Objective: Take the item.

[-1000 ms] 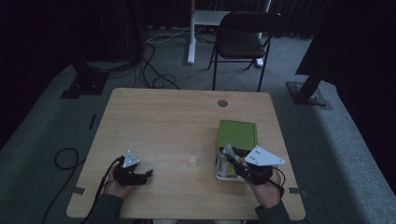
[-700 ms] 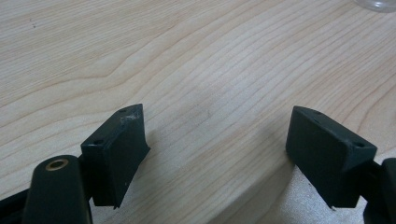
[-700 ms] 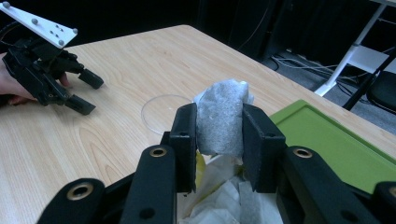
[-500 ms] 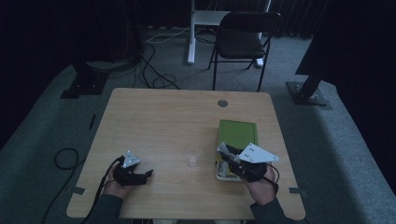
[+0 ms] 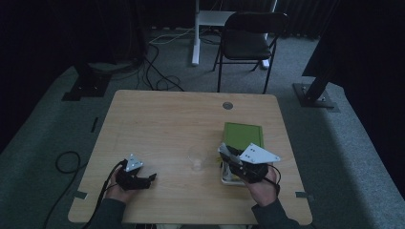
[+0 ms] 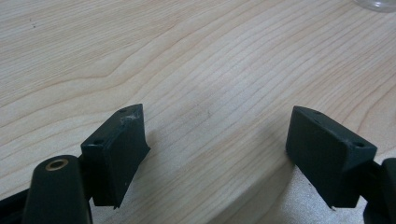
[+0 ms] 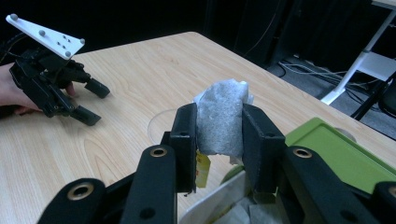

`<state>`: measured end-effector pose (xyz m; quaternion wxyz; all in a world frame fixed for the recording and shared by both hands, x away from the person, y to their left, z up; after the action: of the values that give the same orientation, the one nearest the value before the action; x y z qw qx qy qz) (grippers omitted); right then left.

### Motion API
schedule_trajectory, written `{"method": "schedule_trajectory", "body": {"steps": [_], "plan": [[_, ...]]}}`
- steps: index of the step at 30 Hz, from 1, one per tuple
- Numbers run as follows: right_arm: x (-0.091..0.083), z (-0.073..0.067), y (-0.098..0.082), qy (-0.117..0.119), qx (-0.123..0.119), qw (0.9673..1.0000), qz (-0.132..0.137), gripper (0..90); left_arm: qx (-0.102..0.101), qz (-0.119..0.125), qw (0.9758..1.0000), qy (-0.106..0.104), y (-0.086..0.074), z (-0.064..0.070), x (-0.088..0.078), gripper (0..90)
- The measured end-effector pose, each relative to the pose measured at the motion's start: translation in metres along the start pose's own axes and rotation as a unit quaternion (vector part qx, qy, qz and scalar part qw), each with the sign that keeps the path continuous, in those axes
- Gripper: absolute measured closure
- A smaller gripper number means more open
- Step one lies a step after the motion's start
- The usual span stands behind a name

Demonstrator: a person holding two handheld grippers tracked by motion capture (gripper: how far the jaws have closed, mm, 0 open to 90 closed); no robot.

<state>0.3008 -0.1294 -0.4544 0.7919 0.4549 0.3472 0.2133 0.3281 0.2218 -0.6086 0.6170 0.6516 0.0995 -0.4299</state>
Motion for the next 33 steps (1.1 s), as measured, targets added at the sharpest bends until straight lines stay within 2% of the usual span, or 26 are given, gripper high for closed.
{"method": "schedule_trajectory", "body": {"steps": [15, 33], "plan": [[0.013, 0.0, 0.011, 0.006, -0.001, 1.0, 0.007, 68.1, 0.0, 0.0, 1.0, 0.0, 0.0, 0.0, 0.0, 21.1], [0.036, -0.002, 0.028, 0.016, -0.002, 0.9997, 0.018, 68.0, 0.0, 0.0, 1.0, 0.0, 0.0, 0.0, 0.0, 21.2]]}}
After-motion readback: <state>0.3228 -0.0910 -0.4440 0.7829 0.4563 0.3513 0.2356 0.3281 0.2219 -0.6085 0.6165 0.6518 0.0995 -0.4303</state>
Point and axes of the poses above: each handheld gripper's, and its own axes: x roughly forward along the jaws, y roughly out of its top, z roughly to its right, the point moved 5 cm from there along x, roughly forward along the jaws, and after that the axes turned 13 degrees about -x, right-handed, at the moved point
